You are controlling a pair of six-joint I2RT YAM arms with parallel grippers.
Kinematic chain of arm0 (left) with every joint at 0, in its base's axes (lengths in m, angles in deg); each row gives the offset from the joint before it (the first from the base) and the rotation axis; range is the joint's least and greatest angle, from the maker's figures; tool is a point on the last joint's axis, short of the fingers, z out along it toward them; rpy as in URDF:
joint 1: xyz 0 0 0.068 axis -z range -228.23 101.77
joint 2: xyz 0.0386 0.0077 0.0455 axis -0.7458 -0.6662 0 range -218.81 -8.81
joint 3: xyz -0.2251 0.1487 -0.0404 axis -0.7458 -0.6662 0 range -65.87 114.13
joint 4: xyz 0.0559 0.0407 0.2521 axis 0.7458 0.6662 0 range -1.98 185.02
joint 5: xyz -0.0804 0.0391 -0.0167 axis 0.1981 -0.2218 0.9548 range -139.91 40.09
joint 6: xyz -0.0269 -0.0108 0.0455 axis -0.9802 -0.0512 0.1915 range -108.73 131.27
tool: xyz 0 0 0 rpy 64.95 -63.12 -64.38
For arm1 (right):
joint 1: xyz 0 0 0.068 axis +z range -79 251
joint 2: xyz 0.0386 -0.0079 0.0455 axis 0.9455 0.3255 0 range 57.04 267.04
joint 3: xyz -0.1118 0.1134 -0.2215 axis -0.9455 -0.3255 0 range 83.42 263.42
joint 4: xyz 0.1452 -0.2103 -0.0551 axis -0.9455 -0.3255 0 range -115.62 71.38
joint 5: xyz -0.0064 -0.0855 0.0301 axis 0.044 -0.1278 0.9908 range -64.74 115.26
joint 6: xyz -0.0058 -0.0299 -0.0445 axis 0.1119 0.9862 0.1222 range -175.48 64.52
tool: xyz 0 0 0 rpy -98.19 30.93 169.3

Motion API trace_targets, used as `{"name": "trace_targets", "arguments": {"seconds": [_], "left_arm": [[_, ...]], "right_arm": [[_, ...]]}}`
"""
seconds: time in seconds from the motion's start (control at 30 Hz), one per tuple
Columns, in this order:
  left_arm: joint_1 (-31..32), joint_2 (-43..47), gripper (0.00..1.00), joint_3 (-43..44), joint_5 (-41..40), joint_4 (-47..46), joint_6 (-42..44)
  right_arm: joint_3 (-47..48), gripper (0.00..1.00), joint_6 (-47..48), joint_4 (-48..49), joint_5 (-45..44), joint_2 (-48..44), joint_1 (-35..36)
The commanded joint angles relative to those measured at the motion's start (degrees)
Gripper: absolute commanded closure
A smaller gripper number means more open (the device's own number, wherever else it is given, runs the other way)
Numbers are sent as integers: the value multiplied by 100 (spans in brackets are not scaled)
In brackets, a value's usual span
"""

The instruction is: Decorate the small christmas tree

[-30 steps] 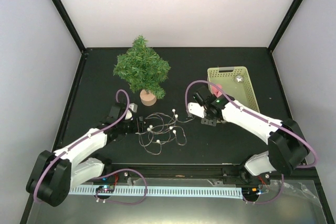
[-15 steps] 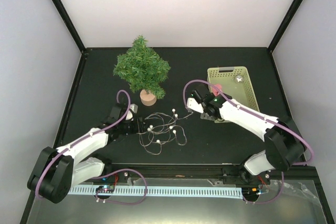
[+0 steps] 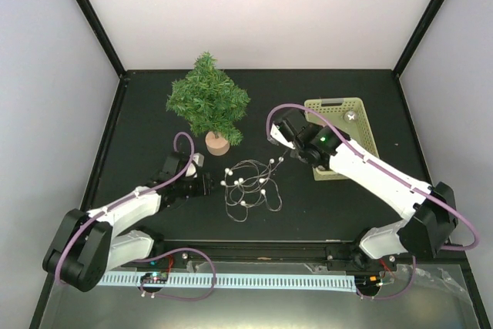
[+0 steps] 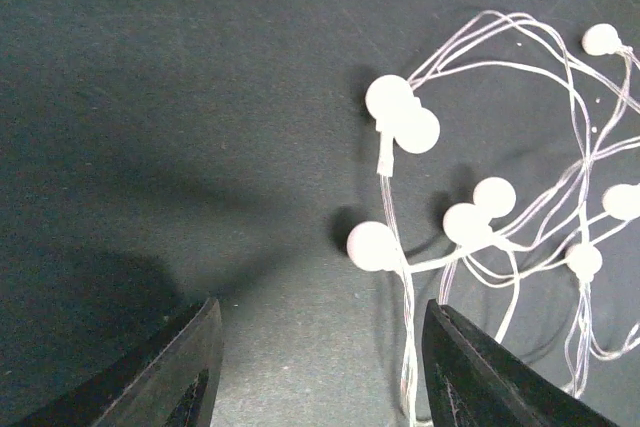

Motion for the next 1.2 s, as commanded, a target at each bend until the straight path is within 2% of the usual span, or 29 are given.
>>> {"name": "trace_targets", "arguments": {"seconds": [0.0,0.27,0.53,0.63,0.77,0.87,0.93,1.03,1.17], "left_arm": [[23,-111,44,-56,410,-414,69],[115,-414,46,-93,797,-787,-22],[213,-746,47,-67,977,-1070,-134],[230,-850,47,-28,1096,-1181,-166],[252,-1194,48,46,1065,-1193,-142],[261,-1313,51,86,937,-1189,-75],[261,-1386,58,129,894,-1171,-4],[263,-1471,78,220,916,-1085,146],[263,-1454,96,330,868,-918,277]], "right_arm": [[338,99,-244,-178,27,-155,175],[309,99,-463,157,566,-174,476],[-1000,99,-547,1323,716,-193,381],[-1204,97,-735,1567,703,-111,279],[-1069,78,-1036,1354,554,-30,255],[-870,69,-1355,1031,583,-109,257],[-797,64,-1556,819,674,-236,257],[-665,59,-1903,549,846,-496,278],[-656,54,-2358,519,1389,-975,287]]}}
